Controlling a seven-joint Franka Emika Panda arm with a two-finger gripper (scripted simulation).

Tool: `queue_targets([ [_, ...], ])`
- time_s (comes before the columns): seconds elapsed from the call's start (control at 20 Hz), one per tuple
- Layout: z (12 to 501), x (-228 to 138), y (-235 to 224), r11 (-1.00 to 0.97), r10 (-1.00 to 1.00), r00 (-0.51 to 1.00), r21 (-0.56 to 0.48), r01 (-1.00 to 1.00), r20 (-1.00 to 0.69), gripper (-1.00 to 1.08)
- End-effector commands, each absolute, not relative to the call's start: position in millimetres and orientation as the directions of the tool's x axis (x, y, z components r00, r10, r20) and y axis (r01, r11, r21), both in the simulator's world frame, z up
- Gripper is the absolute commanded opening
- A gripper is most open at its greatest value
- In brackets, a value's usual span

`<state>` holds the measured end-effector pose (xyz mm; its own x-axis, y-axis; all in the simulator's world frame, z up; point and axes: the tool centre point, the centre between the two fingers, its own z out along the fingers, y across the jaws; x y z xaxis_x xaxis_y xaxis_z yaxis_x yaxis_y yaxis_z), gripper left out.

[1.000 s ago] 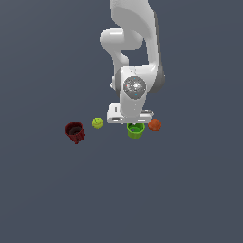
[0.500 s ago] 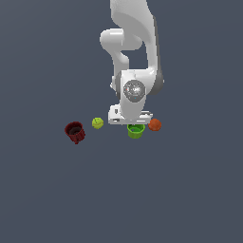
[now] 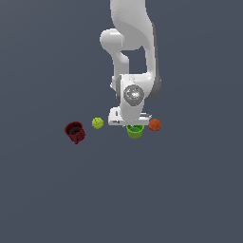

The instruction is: Pick up a designated object from a clutter of objects.

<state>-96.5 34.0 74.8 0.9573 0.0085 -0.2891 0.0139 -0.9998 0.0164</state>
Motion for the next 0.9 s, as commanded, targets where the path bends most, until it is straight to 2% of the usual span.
queue_targets([
  [0.0, 74, -97, 34, -1.0, 0.008, 0.957, 0.016, 0.014, -0.289, -1.0],
  [0.85, 93, -94, 25, -1.0, 0.007, 0.959, 0.017, 0.012, -0.285, -1.0],
])
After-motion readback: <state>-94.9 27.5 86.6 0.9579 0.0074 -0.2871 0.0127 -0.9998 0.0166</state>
